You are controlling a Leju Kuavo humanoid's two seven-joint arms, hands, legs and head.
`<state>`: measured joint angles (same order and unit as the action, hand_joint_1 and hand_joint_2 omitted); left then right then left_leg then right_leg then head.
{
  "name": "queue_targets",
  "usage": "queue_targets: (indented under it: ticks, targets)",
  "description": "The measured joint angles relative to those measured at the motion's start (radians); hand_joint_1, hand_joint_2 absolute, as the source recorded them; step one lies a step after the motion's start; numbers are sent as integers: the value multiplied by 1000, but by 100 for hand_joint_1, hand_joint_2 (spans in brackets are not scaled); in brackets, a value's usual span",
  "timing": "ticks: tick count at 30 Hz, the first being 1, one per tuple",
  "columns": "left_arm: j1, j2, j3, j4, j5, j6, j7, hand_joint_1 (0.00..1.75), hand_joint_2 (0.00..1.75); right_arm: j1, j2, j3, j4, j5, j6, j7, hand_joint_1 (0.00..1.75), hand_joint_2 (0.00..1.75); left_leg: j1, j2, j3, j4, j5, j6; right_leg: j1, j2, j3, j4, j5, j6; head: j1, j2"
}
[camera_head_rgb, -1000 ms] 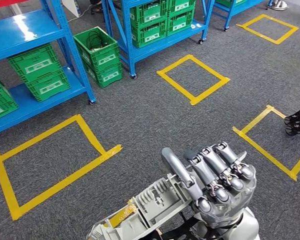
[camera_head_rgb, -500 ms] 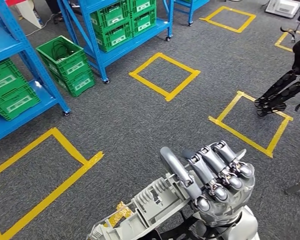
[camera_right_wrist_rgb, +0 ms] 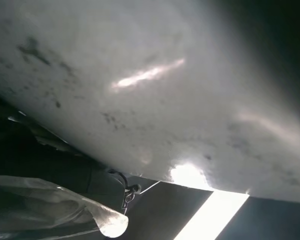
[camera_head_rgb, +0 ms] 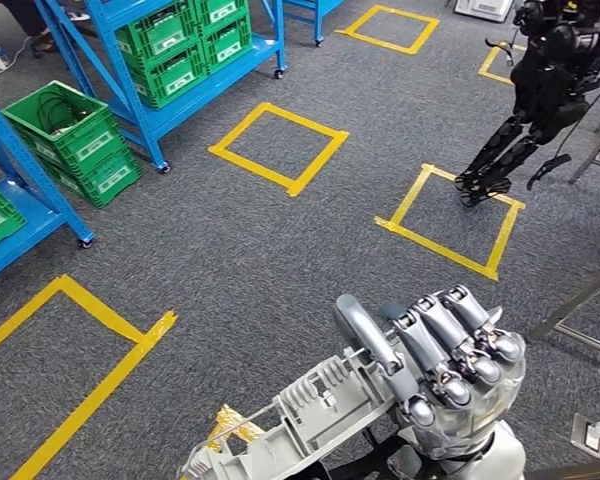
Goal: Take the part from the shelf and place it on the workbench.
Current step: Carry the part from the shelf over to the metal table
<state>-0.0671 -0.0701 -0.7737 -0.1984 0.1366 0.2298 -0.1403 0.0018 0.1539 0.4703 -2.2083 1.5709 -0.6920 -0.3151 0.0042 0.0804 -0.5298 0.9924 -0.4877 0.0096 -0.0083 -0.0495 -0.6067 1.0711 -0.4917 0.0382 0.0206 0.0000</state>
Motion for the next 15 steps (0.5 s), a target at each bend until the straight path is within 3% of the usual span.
queue_targets:
  ticks: [2,4,6,8,10,11,12,13,15]
  targets:
    - [-2,-2,0,0,-1,0,0,0,0,0,-1,0,-3,0,0,0,175,175,-6,14,2,3,-3,-9,5,-23,36,-60,6,-12,-1,0]
    - [-4,-3,0,0,-1,-2,0,0,0,1,-2,-1,-5,0,0,0,175,175,-7,28,3,4,-4,-18,6,-3,33,-61,10,-26,-3,0]
    - [-5,-4,0,0,-1,-3,0,0,0,1,-2,-1,-7,0,0,-1,175,175,-3,1,-4,26,-27,-29,3,17,30,-63,16,-38,-5,0]
    - [-4,-4,0,1,-1,-5,2,0,0,0,-2,-2,-8,0,0,-2,175,175,1,-49,-43,125,-89,-37,1,38,29,-65,20,-46,-8,0]
    - [0,-4,0,3,-1,-6,6,0,0,1,-2,-2,-8,0,0,-3,175,175,2,-68,-101,256,-146,-37,3,62,28,-65,21,-50,-9,0]
    - [1,-4,0,3,-1,-6,8,0,0,1,-2,-2,-8,0,0,-3,175,175,2,-69,-116,286,-148,-36,5,76,28,-64,21,-51,-9,0]
    - [2,-4,0,4,0,-6,10,0,0,1,-2,-2,-8,0,0,-3,175,175,2,-71,-116,282,-131,-32,6,90,28,-64,22,-51,-9,0]
    - [3,-4,0,4,0,-6,12,0,0,1,-2,-2,-8,0,0,-4,175,175,1,-77,-98,239,-97,-28,7,104,29,-63,22,-51,-9,0]
    - [3,-2,0,5,0,-6,12,0,0,1,-2,-2,-8,0,0,-4,175,175,1,-118,-40,104,-25,-14,8,128,29,-61,23,-49,-9,0]
